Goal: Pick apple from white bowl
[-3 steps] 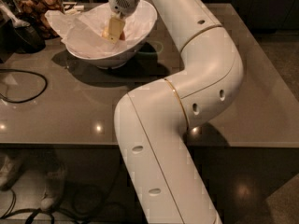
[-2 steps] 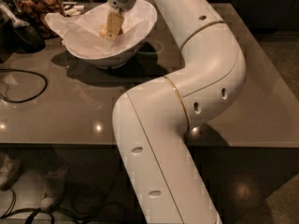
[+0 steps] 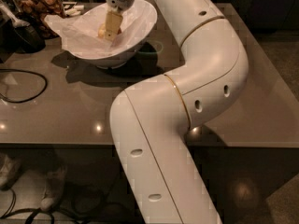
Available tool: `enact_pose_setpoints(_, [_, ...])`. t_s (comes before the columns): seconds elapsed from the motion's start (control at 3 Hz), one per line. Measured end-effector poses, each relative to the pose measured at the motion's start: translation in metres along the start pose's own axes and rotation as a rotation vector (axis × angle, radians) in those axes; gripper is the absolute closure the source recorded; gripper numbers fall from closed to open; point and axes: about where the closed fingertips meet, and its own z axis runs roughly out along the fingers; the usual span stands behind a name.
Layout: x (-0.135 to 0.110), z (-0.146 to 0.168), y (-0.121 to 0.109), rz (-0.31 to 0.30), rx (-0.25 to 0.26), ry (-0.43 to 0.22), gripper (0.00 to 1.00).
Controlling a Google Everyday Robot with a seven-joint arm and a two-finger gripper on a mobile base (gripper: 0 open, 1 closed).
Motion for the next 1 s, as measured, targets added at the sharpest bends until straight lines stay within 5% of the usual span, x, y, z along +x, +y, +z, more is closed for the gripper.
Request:
enact_pose_setpoints(0.67, [0.0001, 0.0014, 0.0044, -0.007, -0.009, 0.005, 1.0])
enact_pose_setpoints(1.0, [0.0002, 0.0014, 0.0046, -0.007, -0.01, 0.005, 0.83])
